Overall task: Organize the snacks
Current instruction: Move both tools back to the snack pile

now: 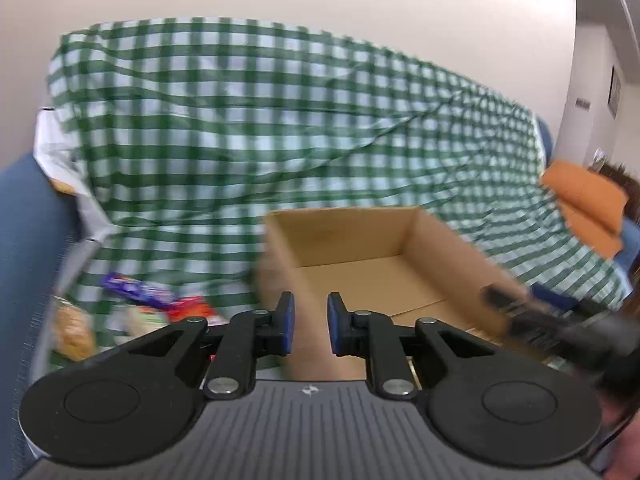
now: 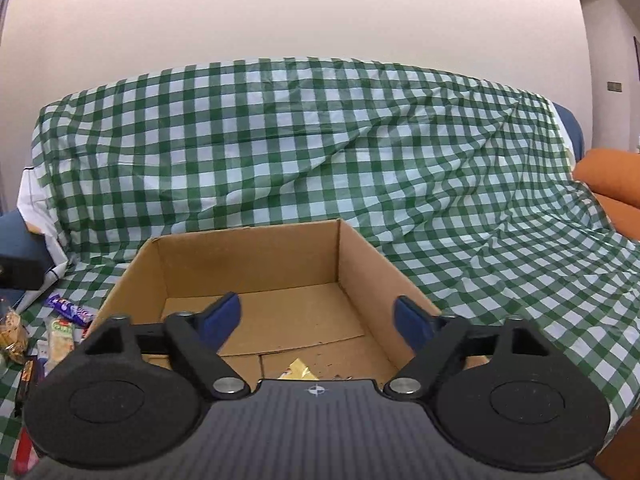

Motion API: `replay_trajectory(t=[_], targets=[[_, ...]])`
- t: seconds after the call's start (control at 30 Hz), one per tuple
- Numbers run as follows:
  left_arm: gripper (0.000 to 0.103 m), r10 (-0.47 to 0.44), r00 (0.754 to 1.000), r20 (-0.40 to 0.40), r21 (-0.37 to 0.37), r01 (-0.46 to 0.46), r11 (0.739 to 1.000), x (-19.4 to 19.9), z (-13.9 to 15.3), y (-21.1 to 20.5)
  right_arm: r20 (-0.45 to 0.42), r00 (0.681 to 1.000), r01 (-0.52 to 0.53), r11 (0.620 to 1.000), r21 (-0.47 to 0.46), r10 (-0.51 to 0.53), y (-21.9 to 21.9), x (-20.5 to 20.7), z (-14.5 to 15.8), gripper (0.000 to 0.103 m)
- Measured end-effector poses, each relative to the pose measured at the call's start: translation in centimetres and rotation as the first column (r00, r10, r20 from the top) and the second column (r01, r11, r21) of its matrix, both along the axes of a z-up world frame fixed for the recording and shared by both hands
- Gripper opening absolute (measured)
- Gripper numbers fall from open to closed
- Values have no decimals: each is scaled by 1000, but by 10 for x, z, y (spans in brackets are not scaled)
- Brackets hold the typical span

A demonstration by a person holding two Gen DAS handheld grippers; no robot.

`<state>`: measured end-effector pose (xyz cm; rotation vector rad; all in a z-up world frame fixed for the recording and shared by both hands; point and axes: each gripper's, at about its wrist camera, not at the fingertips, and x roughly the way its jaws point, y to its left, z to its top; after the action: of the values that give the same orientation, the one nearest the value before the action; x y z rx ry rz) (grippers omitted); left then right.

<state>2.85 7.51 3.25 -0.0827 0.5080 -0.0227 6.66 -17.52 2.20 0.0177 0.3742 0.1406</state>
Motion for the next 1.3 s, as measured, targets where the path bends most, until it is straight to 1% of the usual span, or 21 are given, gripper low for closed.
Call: replay_trajectory(t=[0.07, 0.13, 0.23, 0.27, 0.3, 0.33, 0.37, 0.4, 0.47, 0.53, 0.6, 0.67, 0.7, 0.73, 0.77, 0.83, 0.9, 1.0, 1.07, 1.2, 1.3], targets=[[17, 26, 1000, -13, 45, -25, 999, 0, -7, 27, -1, 1000, -15, 1000, 6, 15, 1, -2, 0, 70], [17, 66, 998, -16, 70, -64, 995, -2, -15, 56, -2, 999, -39, 999, 8, 39, 4, -5, 0, 62], [17, 145, 989, -21, 62, -143, 988, -9, -33, 97, 6, 997, -72, 997, -4, 72, 10, -11, 2, 58], [17, 196, 980, -32, 29, -195, 980, -14, -44, 112, 12, 996, -85, 996, -10, 85, 13, -14, 2, 58], [17, 249, 966, -71, -38, -252, 967, -14, -49, 127, 23, 995, -101, 995, -20, 102, 17, -18, 3, 58], [17, 281, 957, -68, -76, -286, 955, -16, -48, 138, 35, 993, -116, 993, -31, 117, 20, -22, 4, 58], [17, 305, 951, -42, -102, -308, 946, -18, -46, 147, 53, 989, -136, 990, -44, 139, 25, -27, 5, 58], [17, 322, 946, -39, -134, -324, 936, -20, -47, 154, 70, 984, -157, 986, -57, 161, 30, -32, 6, 58], [17, 368, 926, -78, -178, -377, 909, -18, -51, 168, 101, 972, -202, 976, -84, 210, 41, -42, 9, 58], [19, 404, 909, -101, -215, -416, 883, -16, -55, 180, 102, 957, -261, 960, -97, 270, 57, -50, 13, 58], [25, 439, 891, -117, -233, -454, 860, -14, -59, 190, 102, 934, -332, 938, -99, 342, 76, -59, 19, 58], [44, 472, 870, -141, -220, -492, 842, -9, -64, 197, 88, 911, -397, 914, -82, 404, 99, -69, 23, 59], [49, 480, 864, -154, -219, -503, 836, -7, -66, 199, 69, 898, -431, 900, -62, 435, 112, -72, 22, 61], [50, 481, 861, -164, -217, -507, 834, -4, -68, 201, 43, 885, -462, 886, -39, 463, 126, -74, 20, 64], [51, 473, 864, -169, -215, -501, 838, 2, -69, 198, 17, 875, -483, 875, -22, 484, 139, -75, 18, 66], [58, 460, 871, -173, -192, -488, 851, 10, -71, 193, -50, 854, -519, 855, -7, 518, 165, -76, 5, 69], [60, 446, 879, -167, -162, -471, 867, 15, -72, 187, -122, 830, -549, 836, -15, 544, 188, -77, -14, 73], [66, 431, 887, -165, -124, -452, 883, 24, -75, 179, -225, 816, -553, 833, -35, 532, 213, -70, -42, 73], [68, 425, 889, -169, -104, -445, 889, 30, -79, 177, -264, 811, -551, 833, -44, 522, 221, -66, -56, 74], [77, 438, 881, -182, -57, -454, 889, 43, -88, 177, -332, 792, -554, 831, -39, 512, 229, -58, -82, 75], [78, 460, 866, -196, -7, -471, 882, 54, -95, 177, -358, 775, -568, 823, -30, 522, 233, -59, -95, 75]])
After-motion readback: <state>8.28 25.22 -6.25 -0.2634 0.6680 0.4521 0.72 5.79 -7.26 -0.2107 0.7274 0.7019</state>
